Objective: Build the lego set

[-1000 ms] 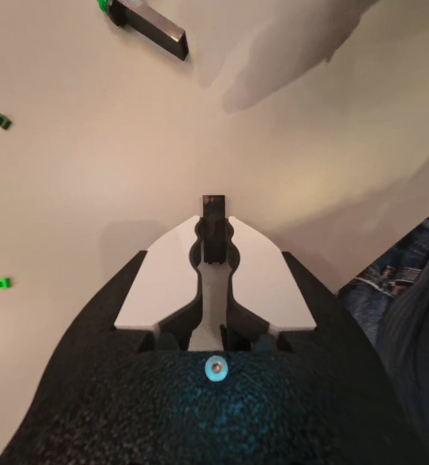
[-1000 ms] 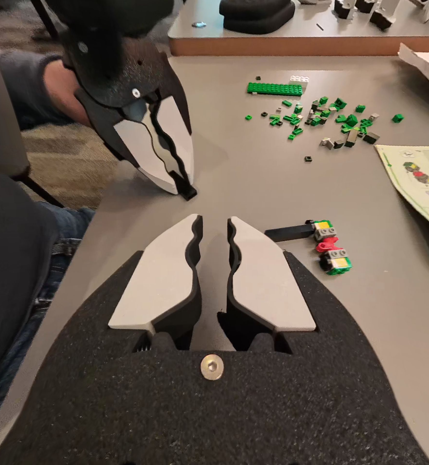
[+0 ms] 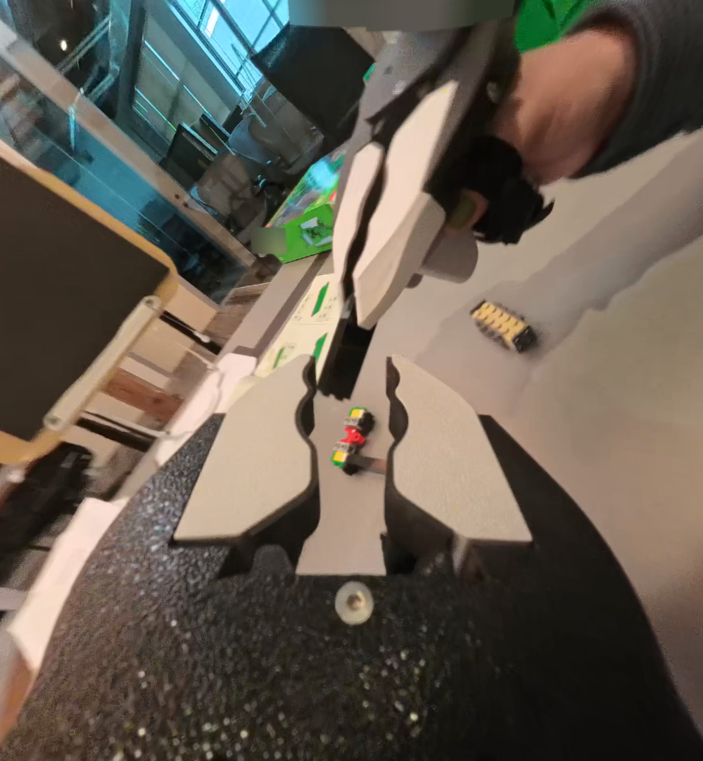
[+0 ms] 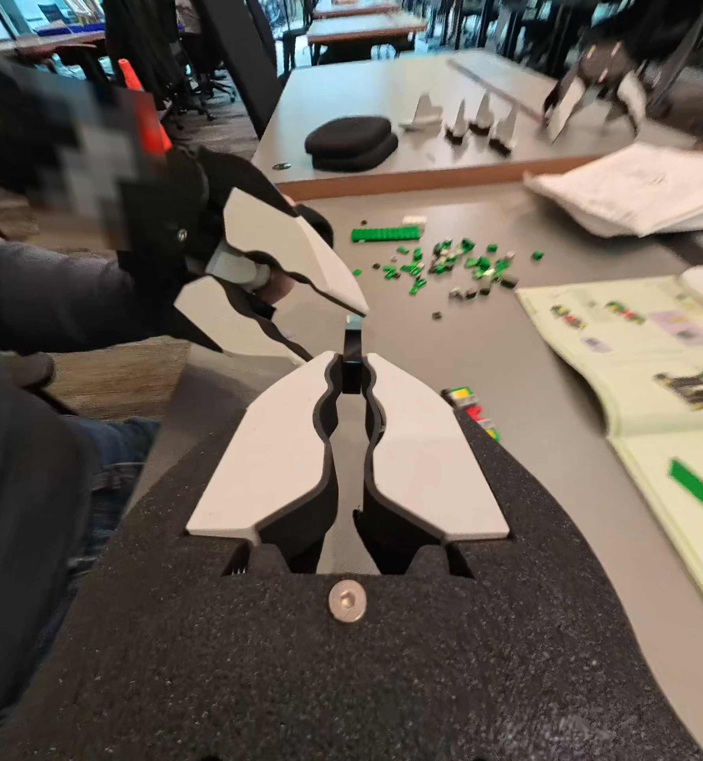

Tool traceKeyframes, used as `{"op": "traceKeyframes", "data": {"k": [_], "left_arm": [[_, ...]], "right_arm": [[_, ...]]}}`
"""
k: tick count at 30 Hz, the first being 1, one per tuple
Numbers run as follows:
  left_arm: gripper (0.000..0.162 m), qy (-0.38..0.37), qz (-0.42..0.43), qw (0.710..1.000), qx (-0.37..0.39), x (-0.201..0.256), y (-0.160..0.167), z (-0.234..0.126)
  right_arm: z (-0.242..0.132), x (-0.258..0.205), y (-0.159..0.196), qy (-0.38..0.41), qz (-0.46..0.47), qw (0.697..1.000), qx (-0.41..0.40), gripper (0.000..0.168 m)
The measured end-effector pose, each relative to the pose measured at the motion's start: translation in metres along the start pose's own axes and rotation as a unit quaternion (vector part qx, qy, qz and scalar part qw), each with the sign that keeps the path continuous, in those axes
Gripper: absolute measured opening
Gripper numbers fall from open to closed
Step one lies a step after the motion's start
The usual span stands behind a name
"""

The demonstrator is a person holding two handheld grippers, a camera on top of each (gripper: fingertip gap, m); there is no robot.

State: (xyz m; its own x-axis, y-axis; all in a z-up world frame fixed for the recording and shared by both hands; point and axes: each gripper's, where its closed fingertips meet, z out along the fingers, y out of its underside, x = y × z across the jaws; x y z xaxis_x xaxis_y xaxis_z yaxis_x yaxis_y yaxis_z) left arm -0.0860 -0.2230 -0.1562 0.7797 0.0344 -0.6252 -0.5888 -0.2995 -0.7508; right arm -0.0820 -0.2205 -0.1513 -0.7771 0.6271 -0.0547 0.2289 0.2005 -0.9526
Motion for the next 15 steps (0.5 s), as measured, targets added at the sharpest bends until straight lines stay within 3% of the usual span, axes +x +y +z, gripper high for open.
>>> {"op": "traceKeyframes", "data": {"k": [4,6,11,15], "left_arm": [[0.034,0.043,-0.155,0.985,0.064,-0.008,-0.008,-0.007],[0.033,0.070,-0.191,0.975,0.087,-0.010,-0.011,-0.008],[0.011,0.134,-0.171,0.971,0.101,0.001,-0.013,-0.008],[0.009,0.132,-0.158,0.971,0.120,0.000,-0.018,-0.008]], "right_arm": [[-0.010,-0.001,-0.008,0.034,-0.132,0.989,0.052,0.008],[-0.012,-0.009,-0.009,0.028,-0.177,0.981,0.068,0.008],[-0.014,-0.015,-0.005,0.017,-0.202,0.976,0.073,0.008],[-0.017,-0.012,-0.007,0.038,-0.208,0.974,0.085,0.009]]}}
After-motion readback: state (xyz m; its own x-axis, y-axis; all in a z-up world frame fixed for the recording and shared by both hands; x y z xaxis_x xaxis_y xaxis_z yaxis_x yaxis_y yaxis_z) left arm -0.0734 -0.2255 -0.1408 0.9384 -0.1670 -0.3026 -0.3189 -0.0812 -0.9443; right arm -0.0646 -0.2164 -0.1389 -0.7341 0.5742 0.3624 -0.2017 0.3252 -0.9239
